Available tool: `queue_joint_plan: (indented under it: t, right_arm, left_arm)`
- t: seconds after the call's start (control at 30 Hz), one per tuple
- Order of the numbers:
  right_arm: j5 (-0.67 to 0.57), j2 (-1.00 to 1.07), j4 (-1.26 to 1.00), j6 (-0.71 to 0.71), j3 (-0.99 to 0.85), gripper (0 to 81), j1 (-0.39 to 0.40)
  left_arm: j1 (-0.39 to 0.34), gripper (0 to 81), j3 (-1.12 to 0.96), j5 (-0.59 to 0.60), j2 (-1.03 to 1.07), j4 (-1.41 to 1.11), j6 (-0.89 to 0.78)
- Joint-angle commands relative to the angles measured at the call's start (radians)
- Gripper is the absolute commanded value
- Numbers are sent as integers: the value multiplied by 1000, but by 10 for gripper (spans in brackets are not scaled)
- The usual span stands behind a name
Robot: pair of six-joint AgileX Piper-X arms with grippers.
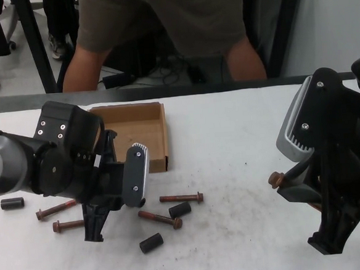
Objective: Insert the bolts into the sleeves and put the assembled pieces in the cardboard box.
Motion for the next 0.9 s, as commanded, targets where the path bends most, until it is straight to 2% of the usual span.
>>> queue_joint_plan:
  t: [0.0,0.17,0.53,0.87]
  right_arm:
    - [-10,-13,-14,-2,0,2,-3]
    - [-10,-13,-14,-2,0,2,-3]
    - [-10,-13,-14,-2,0,2,-3]
    - [-10,-13,-14,-2,0,2,-3]
  left_arm:
    - [-7,279,-7,10,11,6,8]
    - [-7,279,-7,55,11,7,8]
    - [-7,279,-7,76,16,7,8]
    - [-7,279,-81,55,92,7,8]
